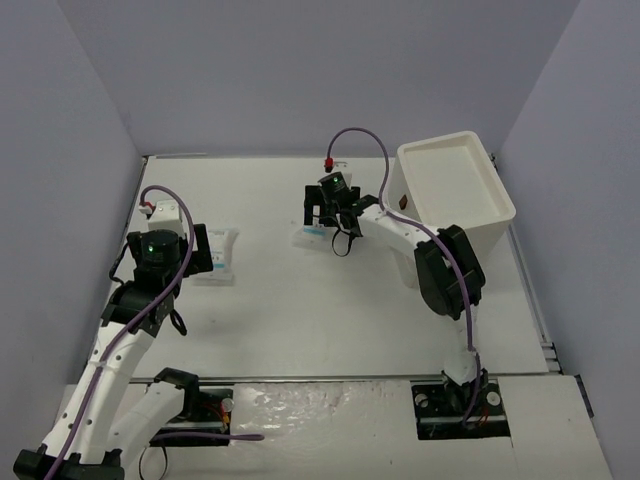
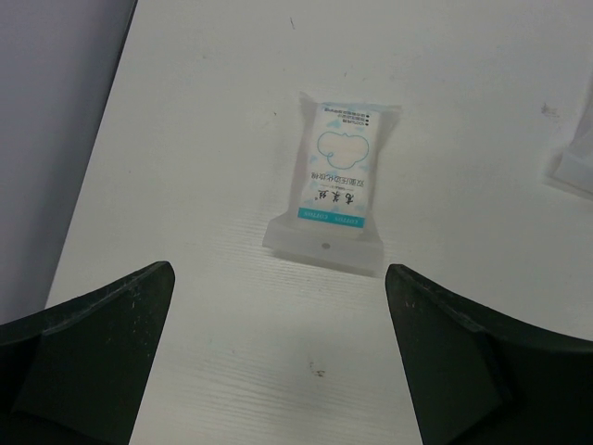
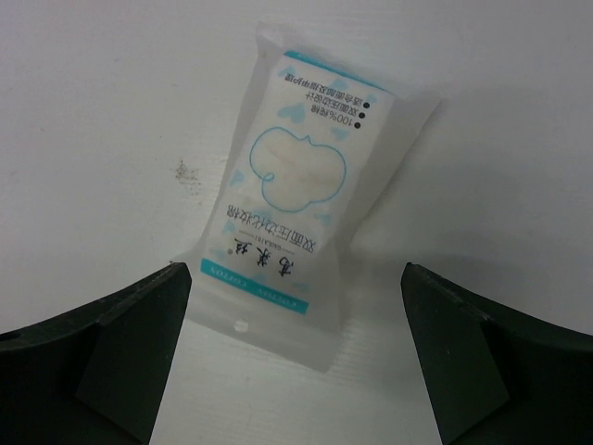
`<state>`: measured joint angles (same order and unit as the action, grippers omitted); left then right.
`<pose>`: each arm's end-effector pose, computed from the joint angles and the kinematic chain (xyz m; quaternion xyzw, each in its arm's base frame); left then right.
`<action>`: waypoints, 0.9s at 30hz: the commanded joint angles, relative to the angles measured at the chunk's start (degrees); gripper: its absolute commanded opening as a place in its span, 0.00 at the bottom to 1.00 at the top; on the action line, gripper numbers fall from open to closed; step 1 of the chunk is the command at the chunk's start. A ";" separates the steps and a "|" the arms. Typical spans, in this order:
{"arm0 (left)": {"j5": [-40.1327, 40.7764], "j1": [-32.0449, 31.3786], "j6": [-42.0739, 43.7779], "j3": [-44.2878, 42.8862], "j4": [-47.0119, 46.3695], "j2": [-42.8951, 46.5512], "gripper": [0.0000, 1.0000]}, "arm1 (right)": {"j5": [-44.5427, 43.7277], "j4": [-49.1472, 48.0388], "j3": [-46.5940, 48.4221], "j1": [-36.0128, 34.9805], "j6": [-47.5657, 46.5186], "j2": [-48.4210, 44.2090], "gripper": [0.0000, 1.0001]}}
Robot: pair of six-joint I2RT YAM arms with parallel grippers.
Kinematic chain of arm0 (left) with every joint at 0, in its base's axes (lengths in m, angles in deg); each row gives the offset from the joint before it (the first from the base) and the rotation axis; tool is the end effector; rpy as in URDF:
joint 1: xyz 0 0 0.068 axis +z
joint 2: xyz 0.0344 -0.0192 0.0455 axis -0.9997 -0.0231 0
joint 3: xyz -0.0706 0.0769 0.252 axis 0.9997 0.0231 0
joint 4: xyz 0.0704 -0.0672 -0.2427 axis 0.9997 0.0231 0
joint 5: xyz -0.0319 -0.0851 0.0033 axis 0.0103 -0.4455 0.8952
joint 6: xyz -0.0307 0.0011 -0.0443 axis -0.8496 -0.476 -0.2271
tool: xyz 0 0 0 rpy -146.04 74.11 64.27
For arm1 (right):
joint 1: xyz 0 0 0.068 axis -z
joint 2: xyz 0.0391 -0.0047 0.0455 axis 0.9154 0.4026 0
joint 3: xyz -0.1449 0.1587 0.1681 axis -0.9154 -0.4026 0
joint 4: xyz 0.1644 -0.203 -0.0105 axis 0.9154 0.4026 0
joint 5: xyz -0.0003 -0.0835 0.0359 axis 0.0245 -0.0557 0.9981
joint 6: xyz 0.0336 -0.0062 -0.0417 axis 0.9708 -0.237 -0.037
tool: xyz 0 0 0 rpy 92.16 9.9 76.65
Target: Organize the makeup
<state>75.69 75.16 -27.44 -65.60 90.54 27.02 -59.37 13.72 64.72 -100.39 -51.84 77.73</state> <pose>0.1710 -0.0307 0.3375 -0.0754 0.8321 -0.0082 0.5494 0.3987 0.2651 0.2262 -0.0354 0.8652 0.2021 0.4575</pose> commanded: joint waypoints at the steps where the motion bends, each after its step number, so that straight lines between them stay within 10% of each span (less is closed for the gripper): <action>1: 0.77 0.25 0.55 -1.15 -3.93 0.07 0.97 | -0.91 -9.62 3.37 1.25 4.12 2.86 0.93; 11: -1.30 0.33 0.42 -1.50 -3.67 -1.08 0.97 | 0.78 -13.94 4.25 0.76 6.06 10.27 0.90; 22: -1.80 0.42 0.47 -1.32 -3.90 -1.00 0.97 | 2.95 -17.45 1.26 -0.87 1.31 4.31 0.28; 27: -2.01 0.42 0.64 -1.32 -3.84 -1.17 0.97 | 2.84 -14.79 1.88 -1.91 -1.39 -3.94 0.20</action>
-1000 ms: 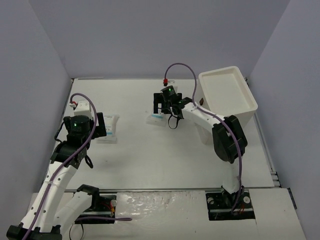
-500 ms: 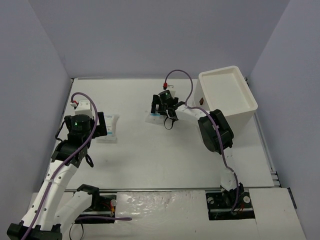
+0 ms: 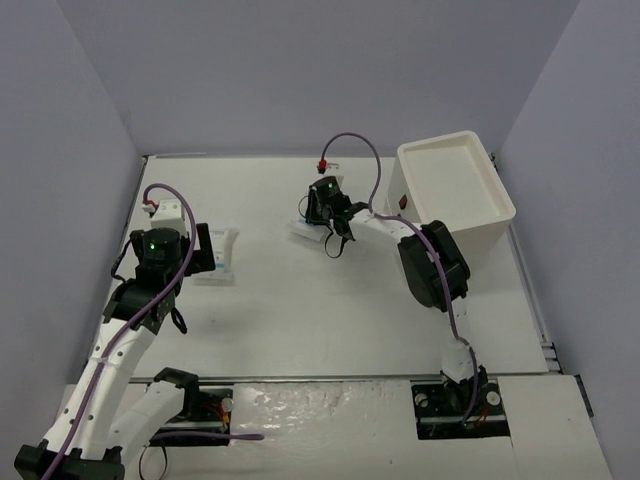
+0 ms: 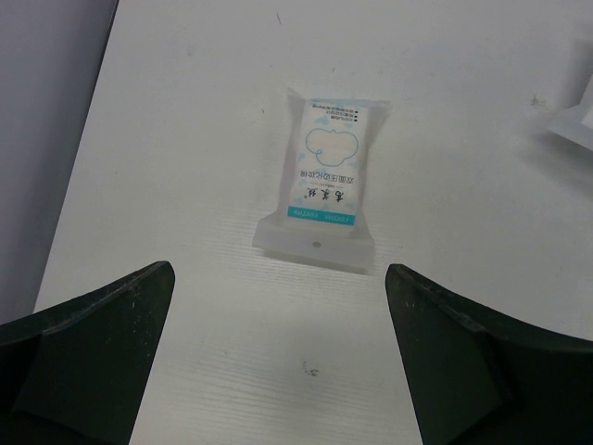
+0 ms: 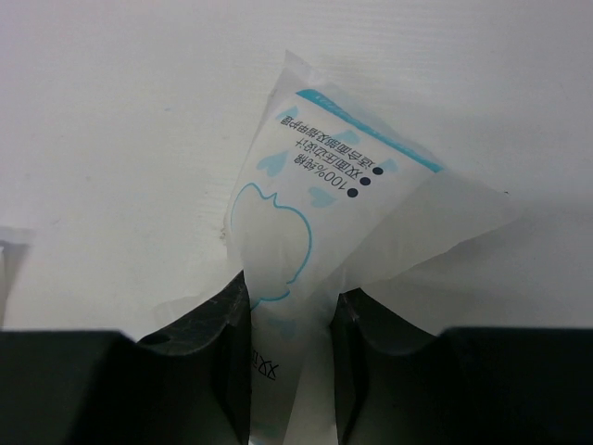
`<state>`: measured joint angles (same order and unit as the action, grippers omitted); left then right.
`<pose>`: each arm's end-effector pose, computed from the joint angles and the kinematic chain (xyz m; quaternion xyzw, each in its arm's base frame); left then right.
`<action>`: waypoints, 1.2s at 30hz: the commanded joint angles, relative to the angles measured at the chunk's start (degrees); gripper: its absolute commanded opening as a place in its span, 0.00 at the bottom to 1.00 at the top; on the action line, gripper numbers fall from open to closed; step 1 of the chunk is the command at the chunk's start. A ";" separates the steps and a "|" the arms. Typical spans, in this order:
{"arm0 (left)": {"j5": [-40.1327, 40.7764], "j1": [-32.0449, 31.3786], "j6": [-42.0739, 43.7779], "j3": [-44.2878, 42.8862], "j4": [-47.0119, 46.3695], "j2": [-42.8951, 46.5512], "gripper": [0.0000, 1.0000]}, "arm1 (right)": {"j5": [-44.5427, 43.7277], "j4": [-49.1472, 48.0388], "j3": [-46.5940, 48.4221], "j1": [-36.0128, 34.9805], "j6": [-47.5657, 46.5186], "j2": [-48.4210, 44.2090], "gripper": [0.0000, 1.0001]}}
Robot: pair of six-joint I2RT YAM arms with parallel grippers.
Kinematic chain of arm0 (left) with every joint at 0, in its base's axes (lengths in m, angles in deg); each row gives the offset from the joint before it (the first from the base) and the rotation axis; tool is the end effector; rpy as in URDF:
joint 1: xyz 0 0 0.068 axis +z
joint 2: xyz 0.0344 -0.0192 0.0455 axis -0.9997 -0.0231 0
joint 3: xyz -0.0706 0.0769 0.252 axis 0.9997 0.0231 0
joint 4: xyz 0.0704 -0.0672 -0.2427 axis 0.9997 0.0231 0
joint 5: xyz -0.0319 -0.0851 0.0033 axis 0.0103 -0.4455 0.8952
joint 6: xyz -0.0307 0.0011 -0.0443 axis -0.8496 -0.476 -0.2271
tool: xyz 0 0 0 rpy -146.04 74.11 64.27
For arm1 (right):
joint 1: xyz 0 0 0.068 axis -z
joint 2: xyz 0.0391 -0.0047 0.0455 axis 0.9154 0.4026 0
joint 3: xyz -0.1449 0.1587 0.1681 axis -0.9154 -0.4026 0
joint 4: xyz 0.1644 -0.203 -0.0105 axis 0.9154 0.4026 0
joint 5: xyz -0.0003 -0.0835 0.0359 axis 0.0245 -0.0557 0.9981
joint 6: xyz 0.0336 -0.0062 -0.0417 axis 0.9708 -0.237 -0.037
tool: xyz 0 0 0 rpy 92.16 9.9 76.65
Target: Organize the makeup
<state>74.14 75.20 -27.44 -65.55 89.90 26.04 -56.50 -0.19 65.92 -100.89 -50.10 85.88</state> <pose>0.1753 -0.0326 0.3356 -0.0680 0.8354 -0.0183 0.5451 0.4186 0.2861 0.1895 -0.0347 0.8341 0.2574 0.4866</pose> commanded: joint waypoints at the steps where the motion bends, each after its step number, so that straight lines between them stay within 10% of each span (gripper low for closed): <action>1: -0.46 0.38 0.59 -1.38 -3.20 -0.14 0.97 | -0.08 -0.32 0.63 -1.40 -3.34 -14.00 0.20; 17: -0.97 0.55 0.30 -1.46 -2.94 -0.90 0.97 | -4.84 12.11 -5.66 19.26 0.14 -42.64 0.29; 30: -0.91 0.64 0.38 -1.46 -2.67 -1.61 0.97 | 0.08 11.86 -9.43 30.66 6.45 -38.70 0.34; 36: -0.99 0.64 0.29 -1.46 -2.67 -1.69 0.97 | 0.42 12.21 -6.98 30.67 6.89 -36.56 0.58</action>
<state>72.94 75.38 -27.44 -65.55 89.88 24.51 -56.71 14.48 55.63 -70.12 -44.12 48.87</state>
